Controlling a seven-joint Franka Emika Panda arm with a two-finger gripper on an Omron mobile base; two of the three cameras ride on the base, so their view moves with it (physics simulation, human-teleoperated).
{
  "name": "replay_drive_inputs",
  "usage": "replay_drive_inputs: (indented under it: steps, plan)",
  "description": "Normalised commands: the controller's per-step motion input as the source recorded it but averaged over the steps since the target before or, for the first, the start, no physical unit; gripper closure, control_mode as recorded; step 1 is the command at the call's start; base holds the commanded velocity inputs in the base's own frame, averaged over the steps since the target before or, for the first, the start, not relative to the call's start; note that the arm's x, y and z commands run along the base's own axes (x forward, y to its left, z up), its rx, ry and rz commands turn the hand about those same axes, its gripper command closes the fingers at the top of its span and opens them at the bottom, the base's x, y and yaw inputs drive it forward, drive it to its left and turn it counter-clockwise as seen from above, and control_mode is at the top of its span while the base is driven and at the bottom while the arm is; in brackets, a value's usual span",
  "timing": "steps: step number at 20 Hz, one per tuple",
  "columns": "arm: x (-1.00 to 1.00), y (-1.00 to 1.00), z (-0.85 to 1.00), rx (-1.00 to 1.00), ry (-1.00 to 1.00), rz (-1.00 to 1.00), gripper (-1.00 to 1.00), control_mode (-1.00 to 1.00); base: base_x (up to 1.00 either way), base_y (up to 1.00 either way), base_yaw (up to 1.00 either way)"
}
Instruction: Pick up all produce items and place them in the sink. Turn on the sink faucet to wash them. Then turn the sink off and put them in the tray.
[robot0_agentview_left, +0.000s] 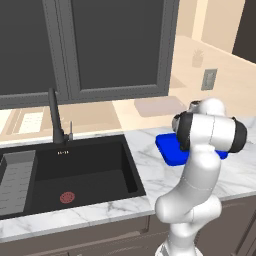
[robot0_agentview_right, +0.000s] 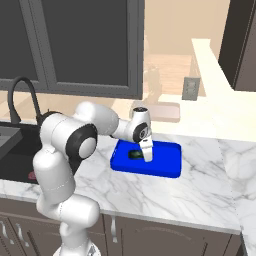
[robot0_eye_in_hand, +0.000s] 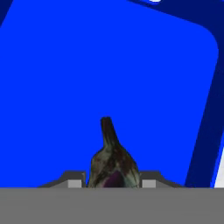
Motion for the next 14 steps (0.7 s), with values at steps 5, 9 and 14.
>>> replay_drive_inputs:
  steps: [5, 9, 14]
  plan:
    - [0.22, -0.04, -0.29, 0.02, 0.00, 0.00, 1.00, -1.00, 0.00, 0.00, 0.00]
    - [0.26, 0.00, -0.36, 0.01, 0.00, 0.00, -1.00, -1.00, 0.00, 0.00, 0.00]
    - [0.06, -0.02, -0.03, 0.01, -0.01, 0.00, -1.00, -1.00, 0.00, 0.00, 0.00]
